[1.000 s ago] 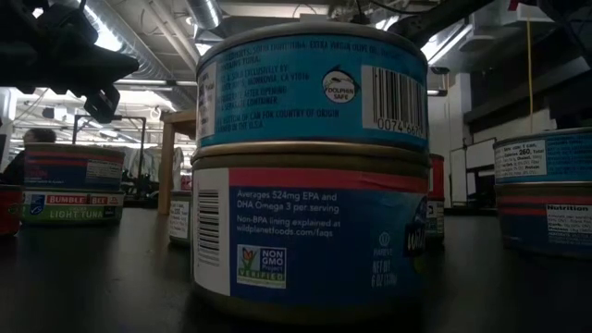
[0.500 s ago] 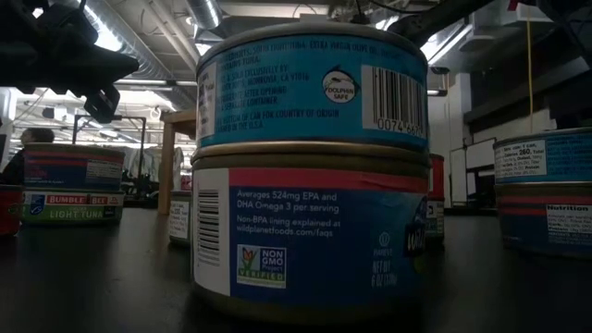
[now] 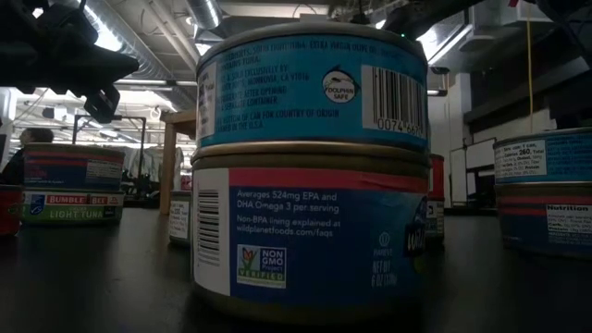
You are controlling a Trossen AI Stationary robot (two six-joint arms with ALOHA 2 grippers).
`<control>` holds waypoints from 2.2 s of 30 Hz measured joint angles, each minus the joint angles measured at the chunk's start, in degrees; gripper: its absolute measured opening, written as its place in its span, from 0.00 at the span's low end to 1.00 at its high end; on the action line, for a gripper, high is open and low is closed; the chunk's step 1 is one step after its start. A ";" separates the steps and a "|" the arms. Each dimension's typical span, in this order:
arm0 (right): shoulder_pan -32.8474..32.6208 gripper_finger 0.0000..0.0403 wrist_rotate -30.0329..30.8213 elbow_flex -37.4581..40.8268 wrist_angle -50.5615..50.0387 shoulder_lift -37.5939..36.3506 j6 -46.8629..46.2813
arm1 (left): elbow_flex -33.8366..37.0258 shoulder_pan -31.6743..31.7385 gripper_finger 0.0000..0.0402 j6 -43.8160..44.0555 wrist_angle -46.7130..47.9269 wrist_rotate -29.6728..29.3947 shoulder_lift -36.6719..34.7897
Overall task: Stack canned seafood by type on shelf
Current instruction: Put the red tuna can on the shelf, then stack the blue and pink tuna can on top of the blue and pink tuna can on the shelf
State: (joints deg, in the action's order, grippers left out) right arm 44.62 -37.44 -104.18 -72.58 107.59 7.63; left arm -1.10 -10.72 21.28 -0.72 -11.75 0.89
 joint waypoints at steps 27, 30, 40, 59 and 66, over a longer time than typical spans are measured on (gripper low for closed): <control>-4.85 0.66 8.38 -0.11 -2.11 -0.07 1.69 | 0.00 0.00 0.01 -0.02 -0.01 -0.01 0.00; -4.85 0.66 7.84 -0.27 -2.21 -0.07 1.69 | 0.00 0.00 0.01 -0.12 -0.02 0.00 0.02; -4.85 0.66 13.49 -7.78 -2.49 -0.07 1.67 | 0.00 0.00 0.01 -0.13 0.00 0.00 0.02; -16.09 0.66 14.46 -20.00 -0.90 -0.07 2.16 | -0.02 -0.02 0.01 -5.33 -5.61 1.16 0.44; -25.90 0.66 16.49 -20.00 0.15 -0.05 5.06 | -2.82 -1.03 0.01 -8.81 -5.40 2.49 6.46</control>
State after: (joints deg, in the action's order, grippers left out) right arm 18.72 -20.94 -124.18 -72.43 107.54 12.69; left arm -3.92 -11.75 12.47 -6.11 -9.26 7.35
